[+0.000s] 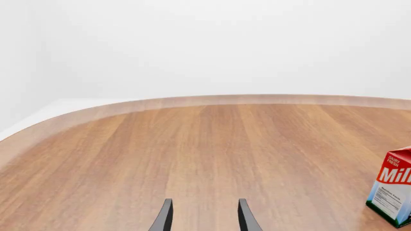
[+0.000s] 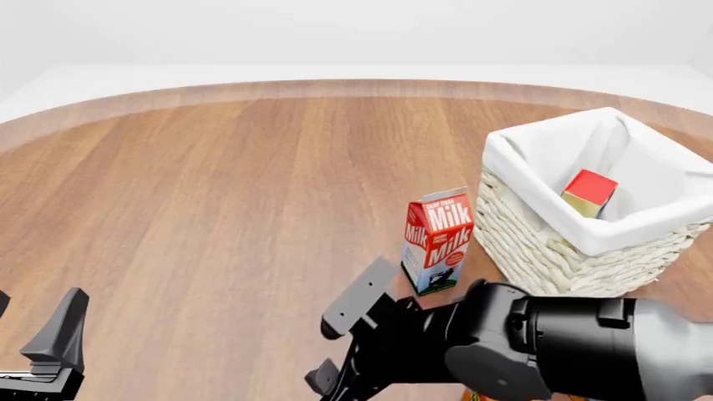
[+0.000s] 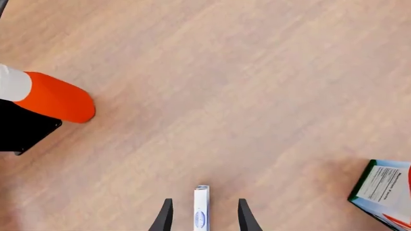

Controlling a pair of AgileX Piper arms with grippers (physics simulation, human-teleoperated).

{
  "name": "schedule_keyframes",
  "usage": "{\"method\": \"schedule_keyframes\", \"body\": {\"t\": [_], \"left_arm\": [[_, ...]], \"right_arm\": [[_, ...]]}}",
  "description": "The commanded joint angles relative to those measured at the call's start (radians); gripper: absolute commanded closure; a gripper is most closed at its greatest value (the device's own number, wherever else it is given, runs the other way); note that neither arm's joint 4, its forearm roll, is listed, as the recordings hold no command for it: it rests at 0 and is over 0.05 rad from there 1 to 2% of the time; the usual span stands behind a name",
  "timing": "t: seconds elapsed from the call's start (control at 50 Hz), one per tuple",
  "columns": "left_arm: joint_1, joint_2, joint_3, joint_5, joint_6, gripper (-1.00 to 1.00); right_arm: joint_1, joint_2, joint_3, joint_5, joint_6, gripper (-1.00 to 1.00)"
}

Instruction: Pick up the cream cheese box and the butter, and put them in the basket.

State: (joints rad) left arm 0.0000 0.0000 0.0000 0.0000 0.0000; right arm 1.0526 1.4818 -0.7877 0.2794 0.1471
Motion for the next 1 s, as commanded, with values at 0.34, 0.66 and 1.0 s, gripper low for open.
{"method": "schedule_keyframes", "body": {"t": [0.34,0.66,1.0], "left_arm": [[0.000,0.000,0.000,0.000,0.000,-1.00],[0.000,0.000,0.000,0.000,0.000,-1.00],[0.000,0.000,0.000,0.000,0.000,-1.00]], "right_arm": [[-0.002,0.032,0.032,-0.016,0.004,-1.00],[0.008,0.054,0.047,-0.033,0.023,-1.00],[0.005,0.082,0.062,-0.046,0.020,-1.00]]}}
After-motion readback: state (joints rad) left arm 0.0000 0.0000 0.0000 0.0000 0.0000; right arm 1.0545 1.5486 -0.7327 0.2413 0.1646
